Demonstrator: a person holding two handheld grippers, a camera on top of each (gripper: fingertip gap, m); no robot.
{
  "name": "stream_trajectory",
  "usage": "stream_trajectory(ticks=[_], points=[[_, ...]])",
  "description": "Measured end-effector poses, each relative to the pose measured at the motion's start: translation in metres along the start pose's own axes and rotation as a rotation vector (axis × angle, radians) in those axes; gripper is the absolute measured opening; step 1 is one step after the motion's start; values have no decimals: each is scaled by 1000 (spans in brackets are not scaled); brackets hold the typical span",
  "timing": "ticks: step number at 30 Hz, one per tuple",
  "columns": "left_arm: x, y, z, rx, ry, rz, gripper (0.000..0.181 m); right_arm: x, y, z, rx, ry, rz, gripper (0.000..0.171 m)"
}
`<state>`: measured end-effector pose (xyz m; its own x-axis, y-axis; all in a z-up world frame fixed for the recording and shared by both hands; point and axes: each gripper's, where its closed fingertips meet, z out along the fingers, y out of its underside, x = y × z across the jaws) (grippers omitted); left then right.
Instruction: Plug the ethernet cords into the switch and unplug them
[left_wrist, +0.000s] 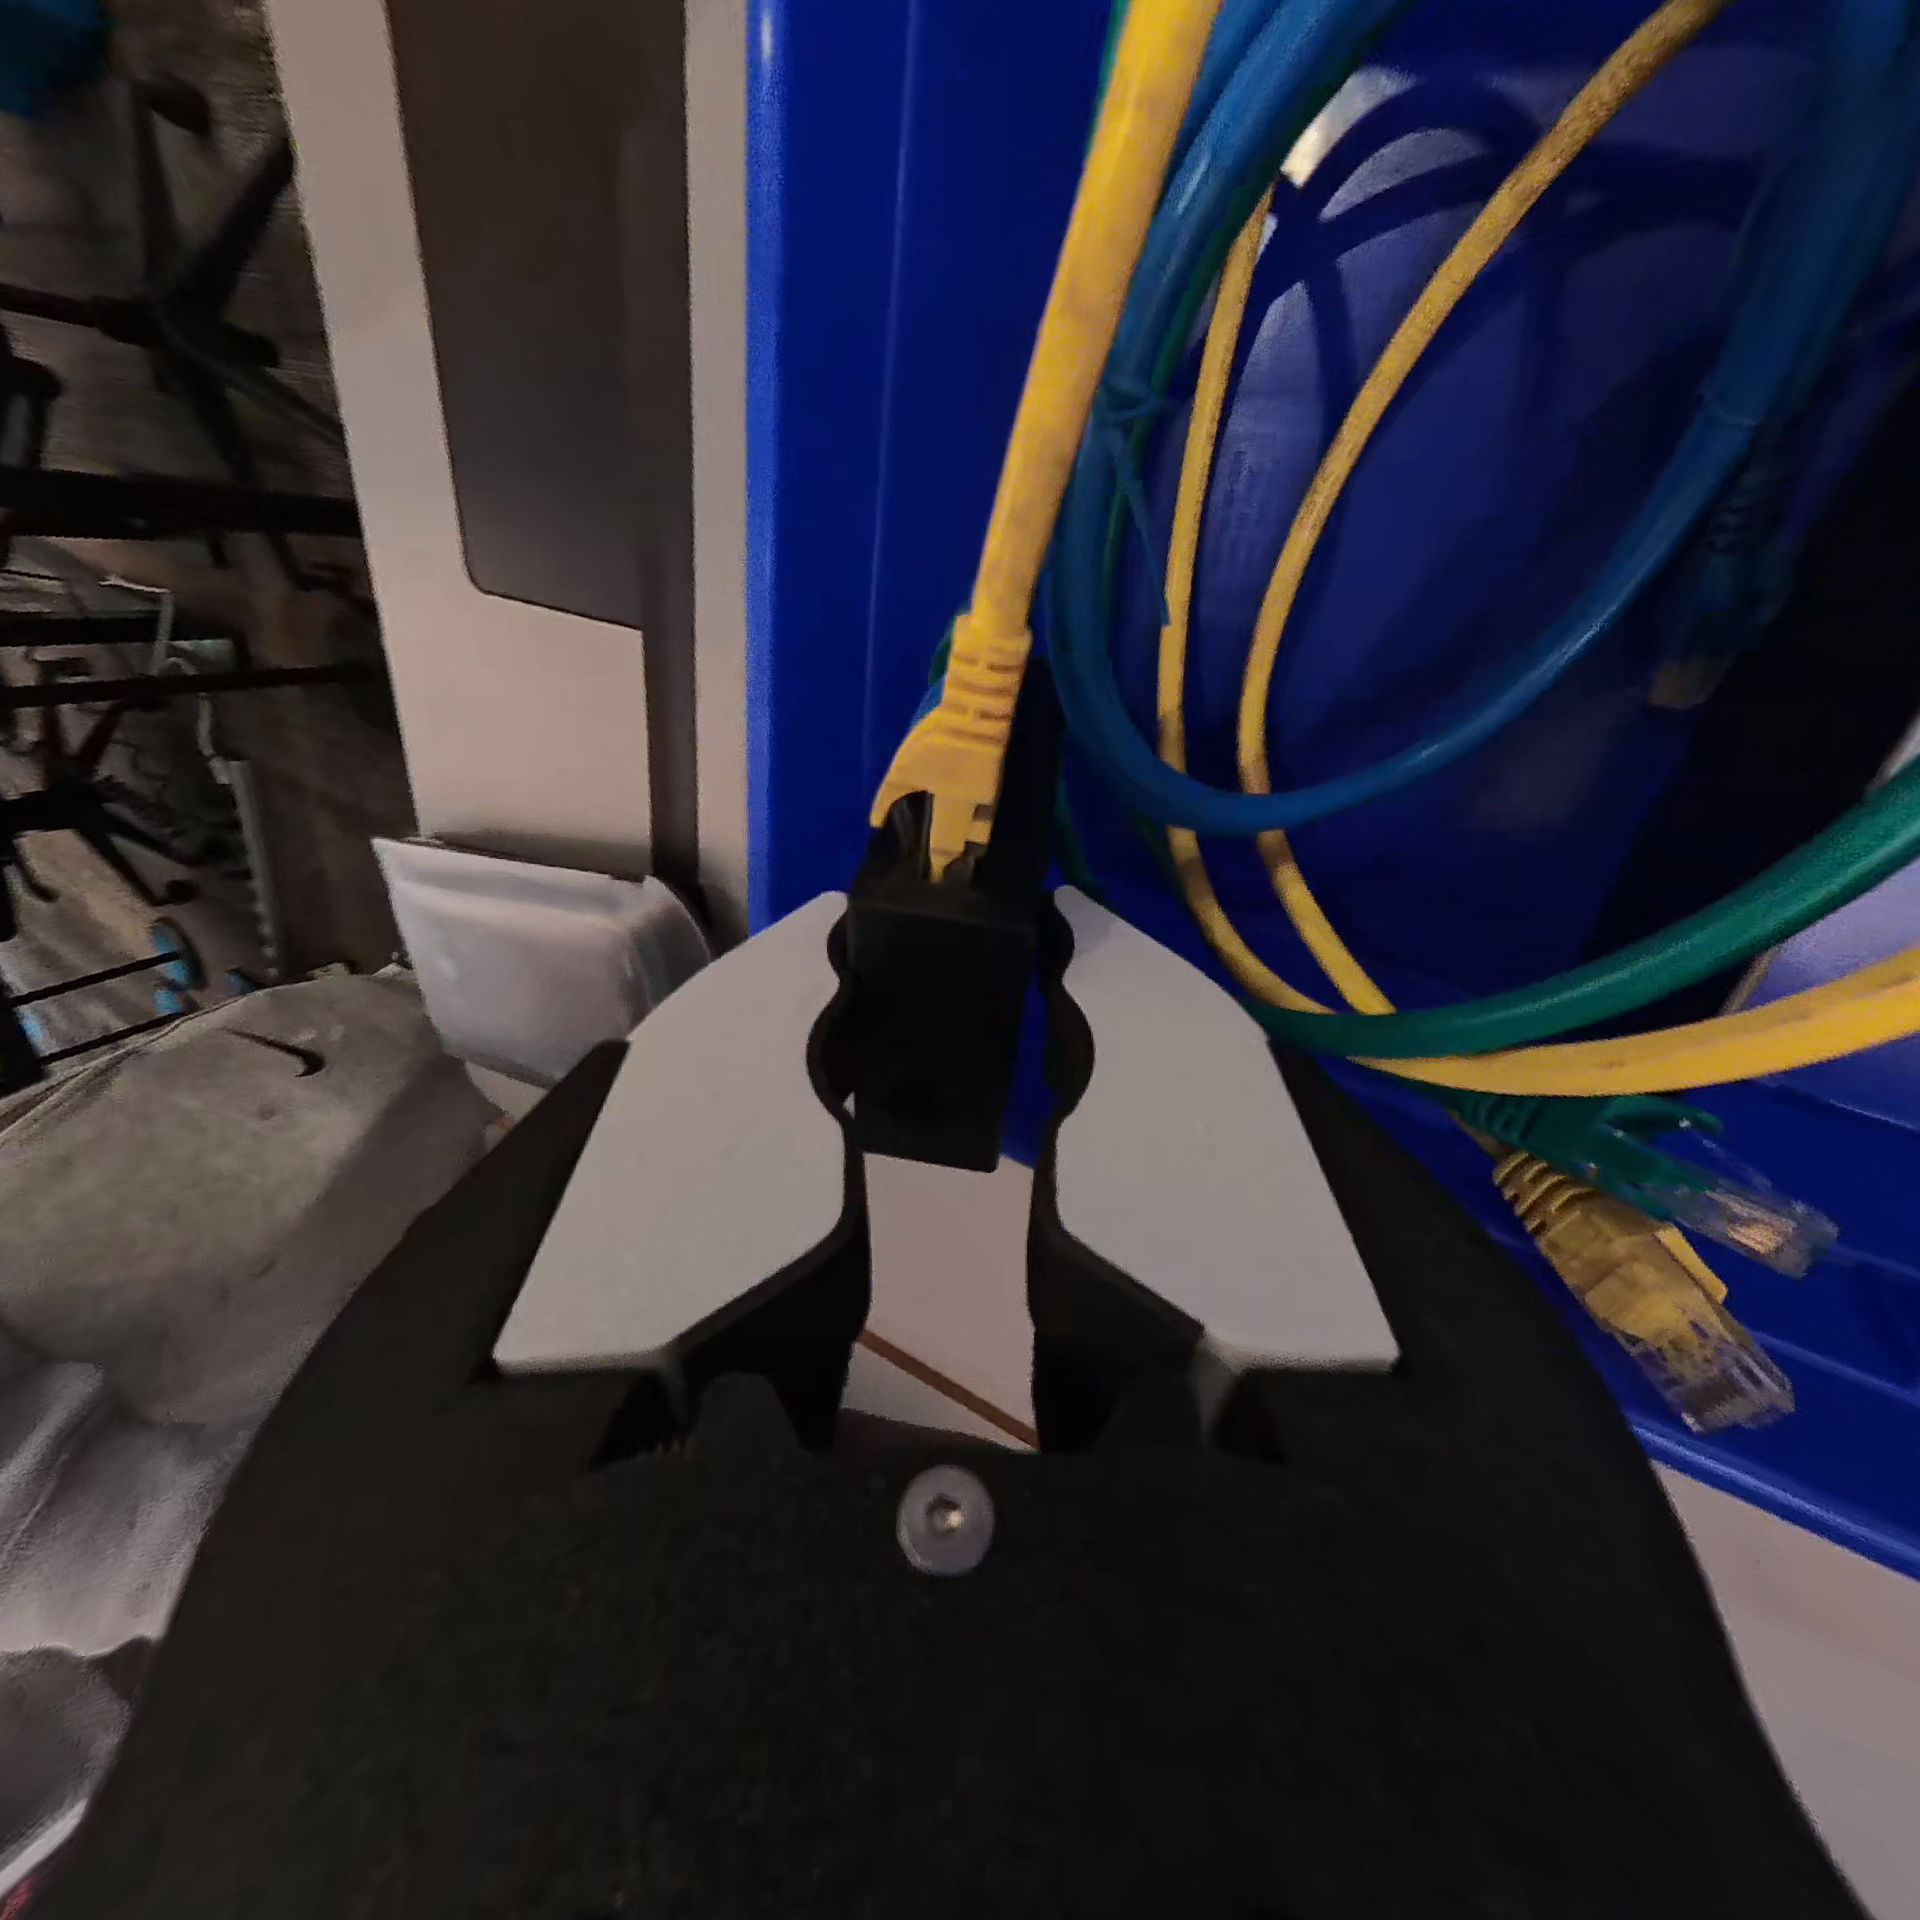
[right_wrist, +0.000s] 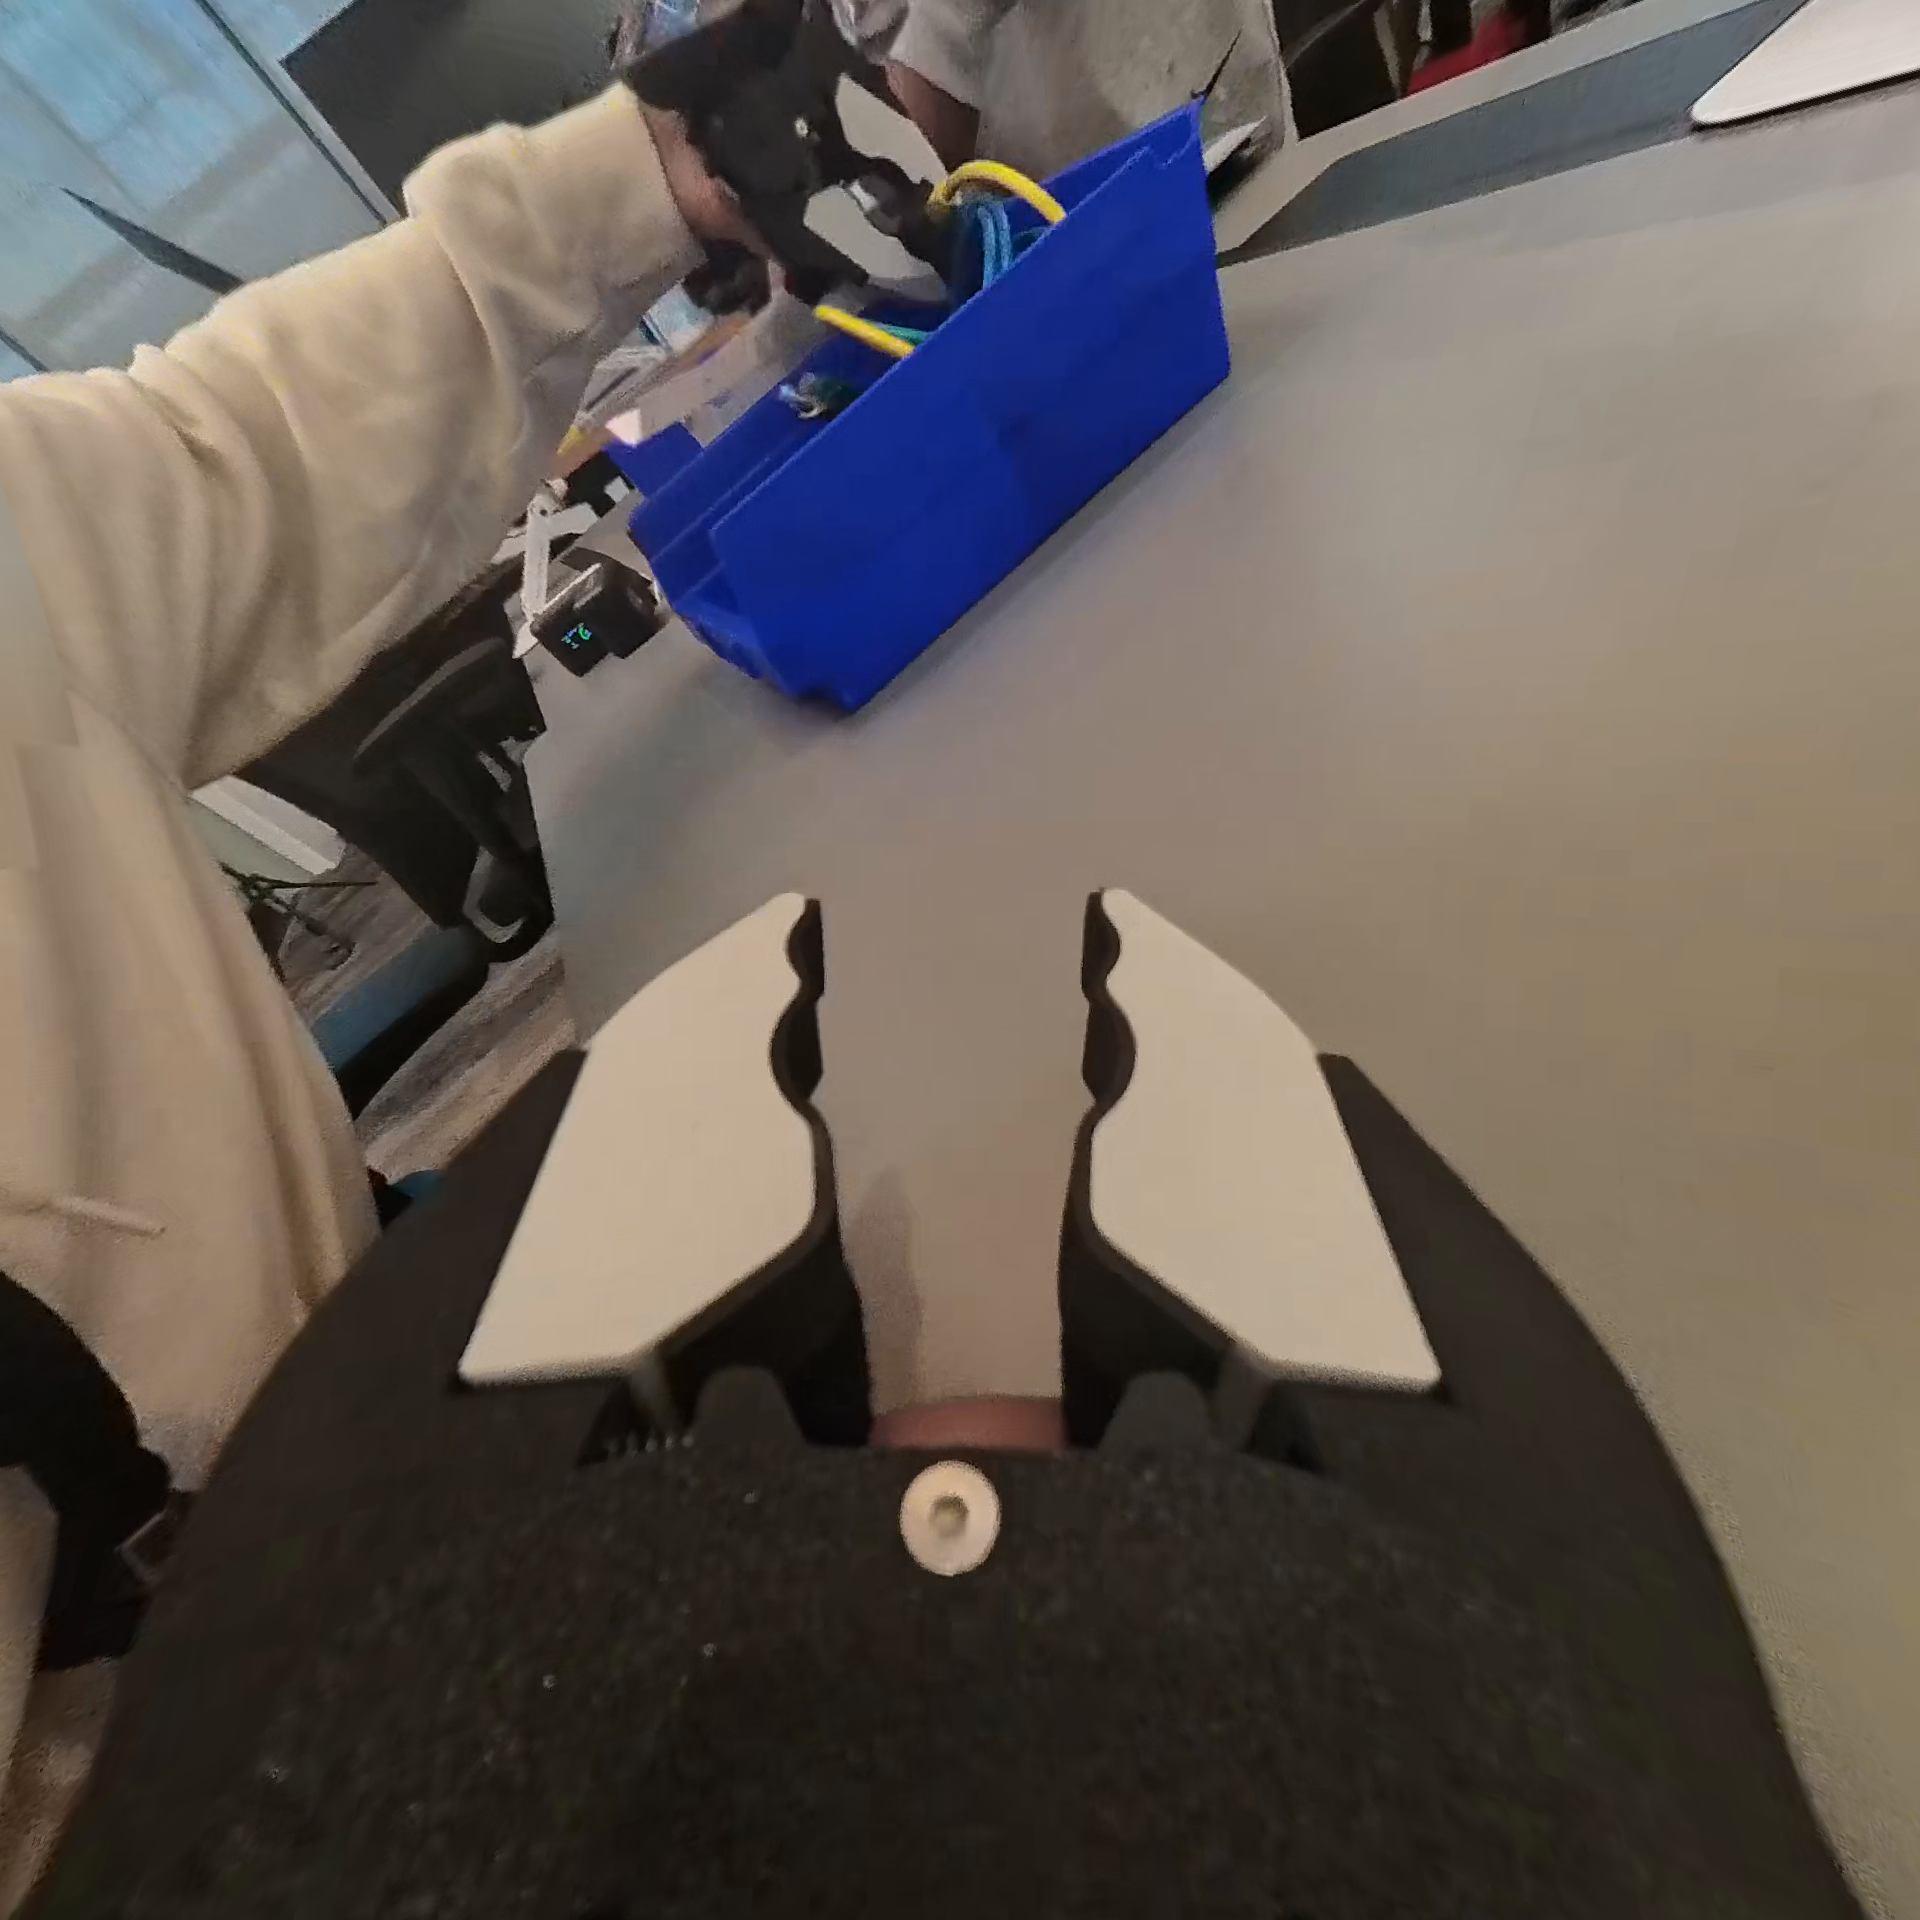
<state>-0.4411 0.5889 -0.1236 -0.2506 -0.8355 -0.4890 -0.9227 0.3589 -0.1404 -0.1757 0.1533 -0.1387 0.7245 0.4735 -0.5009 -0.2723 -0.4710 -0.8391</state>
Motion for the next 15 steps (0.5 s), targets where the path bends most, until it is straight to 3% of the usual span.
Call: stream_trajectory(ticks=[8,15], points=[[14,-12,13,-52,152,82,29,-11,2,17,-43,-81,14,47],[14,-22,26,-15,109,67,30,-15,9,20,-80,-92,-23,47]])
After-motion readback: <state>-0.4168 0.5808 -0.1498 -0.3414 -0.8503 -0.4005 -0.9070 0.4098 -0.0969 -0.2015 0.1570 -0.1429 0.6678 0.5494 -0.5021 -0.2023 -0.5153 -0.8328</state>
